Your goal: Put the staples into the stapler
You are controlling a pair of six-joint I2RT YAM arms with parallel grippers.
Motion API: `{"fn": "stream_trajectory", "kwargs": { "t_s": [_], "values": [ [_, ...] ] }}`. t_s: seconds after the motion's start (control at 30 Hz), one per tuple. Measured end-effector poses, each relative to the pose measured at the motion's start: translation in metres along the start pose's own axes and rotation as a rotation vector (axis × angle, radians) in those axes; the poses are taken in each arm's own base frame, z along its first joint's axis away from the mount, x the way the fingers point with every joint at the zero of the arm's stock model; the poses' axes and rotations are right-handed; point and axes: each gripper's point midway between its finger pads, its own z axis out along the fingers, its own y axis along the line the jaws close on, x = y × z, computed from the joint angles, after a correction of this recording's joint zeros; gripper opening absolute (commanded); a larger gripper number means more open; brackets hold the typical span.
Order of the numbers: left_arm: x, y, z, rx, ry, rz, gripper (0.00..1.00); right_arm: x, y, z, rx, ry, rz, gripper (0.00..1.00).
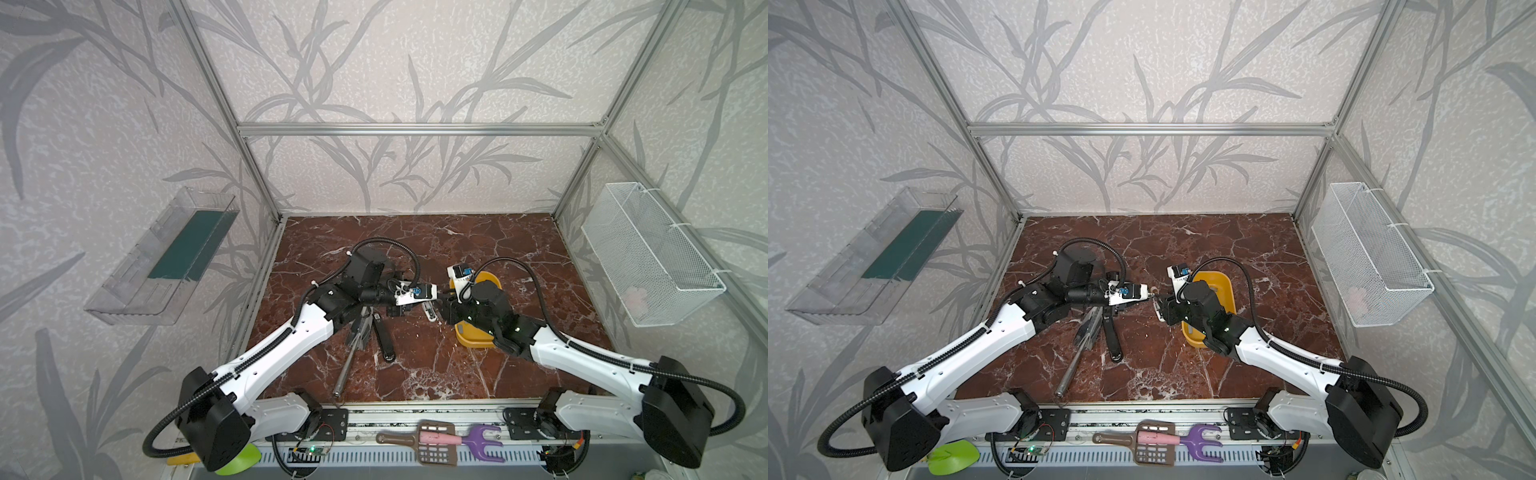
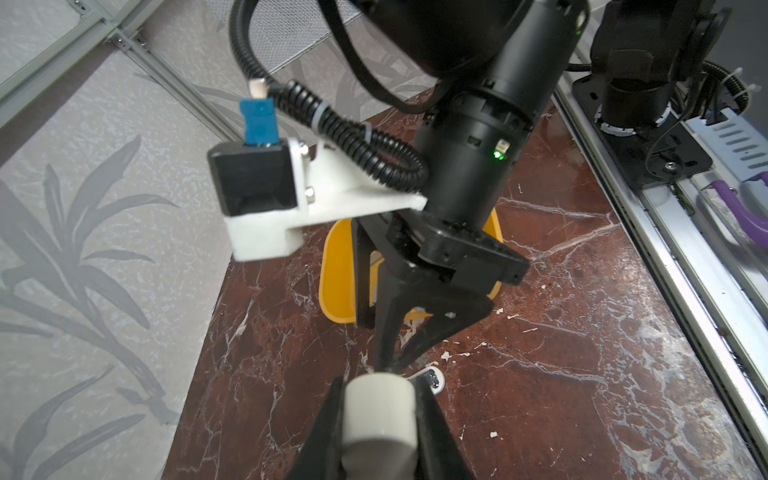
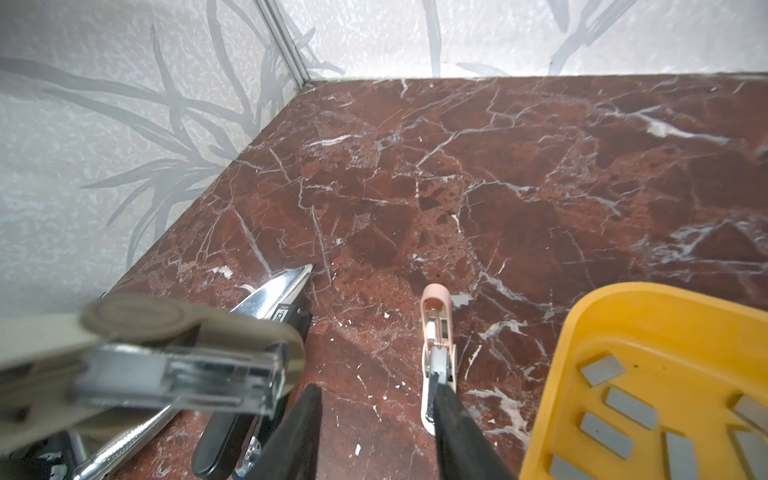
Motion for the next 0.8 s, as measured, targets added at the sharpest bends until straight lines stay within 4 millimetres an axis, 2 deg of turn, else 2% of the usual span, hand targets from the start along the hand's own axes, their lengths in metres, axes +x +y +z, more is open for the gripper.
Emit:
{"fn": "stream_trajectory", "kwargs": {
  "t_s": [0.13, 0.3, 0.47, 0.6, 0.8],
  "values": [
    [0.004, 0.008, -0.003, -0.026, 0.003, -0.024, 0.0, -0.01, -0.007, -0.009, 0.042, -0.052, -0.017, 0.67],
    [0.005, 0.01, -0.003, -0.03, 0.009, -0.043, 0.0, -0.006, -0.013, -0.02, 0.034, -0.128, -0.043, 0.76],
    [0.01, 0.006, -0.001, -0.013, 0.022, -0.054, 0.0, 0.006, -0.011, -0.024, -0.022, -0.204, -0.125, 0.75],
    [0.01, 0.002, 0.0, 0.017, 0.024, -0.06, 0.0, 0.012, 0.006, -0.029, -0.134, -0.249, -0.229, 0.74],
    [0.004, -0.008, 0.003, 0.096, -0.006, -0.063, 0.0, -0.001, 0.043, -0.041, -0.307, -0.34, -0.358, 0.74]
  ]
}}
